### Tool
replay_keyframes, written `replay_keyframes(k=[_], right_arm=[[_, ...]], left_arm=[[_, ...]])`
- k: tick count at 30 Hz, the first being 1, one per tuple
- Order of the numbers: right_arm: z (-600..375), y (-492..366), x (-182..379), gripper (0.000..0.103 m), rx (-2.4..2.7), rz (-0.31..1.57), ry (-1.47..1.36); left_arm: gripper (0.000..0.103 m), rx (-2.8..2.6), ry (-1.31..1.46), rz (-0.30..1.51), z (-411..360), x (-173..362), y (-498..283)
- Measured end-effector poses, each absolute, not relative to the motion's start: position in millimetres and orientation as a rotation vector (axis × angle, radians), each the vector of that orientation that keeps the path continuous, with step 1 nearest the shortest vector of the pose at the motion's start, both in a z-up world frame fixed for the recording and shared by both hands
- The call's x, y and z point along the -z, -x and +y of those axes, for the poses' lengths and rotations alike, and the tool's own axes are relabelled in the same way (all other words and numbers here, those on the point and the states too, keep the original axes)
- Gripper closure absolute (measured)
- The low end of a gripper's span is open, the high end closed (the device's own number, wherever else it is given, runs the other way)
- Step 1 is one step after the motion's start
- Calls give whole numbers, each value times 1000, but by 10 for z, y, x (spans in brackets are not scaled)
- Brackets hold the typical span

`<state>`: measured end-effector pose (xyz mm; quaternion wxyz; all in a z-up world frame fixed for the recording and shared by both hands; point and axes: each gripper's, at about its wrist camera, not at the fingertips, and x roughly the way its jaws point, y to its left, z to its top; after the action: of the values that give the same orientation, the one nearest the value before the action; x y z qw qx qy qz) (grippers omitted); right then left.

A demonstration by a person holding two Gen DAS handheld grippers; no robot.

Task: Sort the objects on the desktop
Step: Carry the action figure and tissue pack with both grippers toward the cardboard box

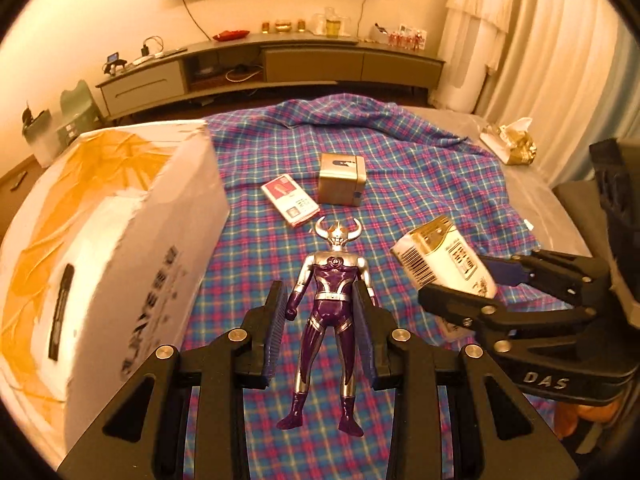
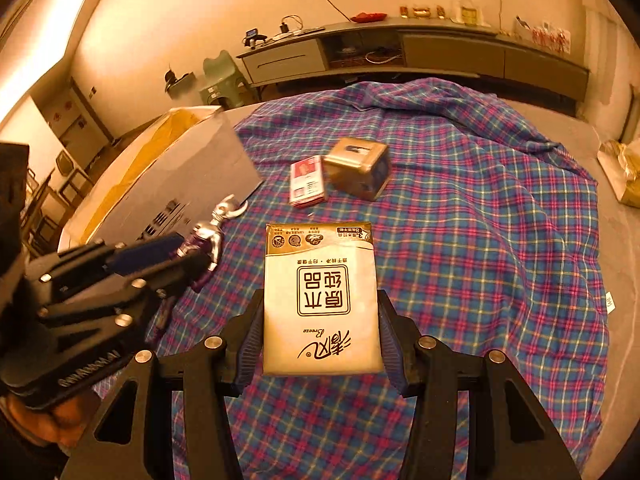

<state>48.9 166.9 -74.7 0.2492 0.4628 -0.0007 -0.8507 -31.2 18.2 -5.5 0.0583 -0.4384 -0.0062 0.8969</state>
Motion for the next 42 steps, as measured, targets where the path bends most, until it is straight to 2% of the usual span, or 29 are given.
replay_keyframes(k=[25,42], right_arm=[[986,-1004,129,50,2313,140,-1139],[473,-1103,-133,50,2289,257,-1084]], left_arm=[[70,-2794,1155,-156,-417,-489,-396],[70,-2836,1089,-255,-899,-654,-564]])
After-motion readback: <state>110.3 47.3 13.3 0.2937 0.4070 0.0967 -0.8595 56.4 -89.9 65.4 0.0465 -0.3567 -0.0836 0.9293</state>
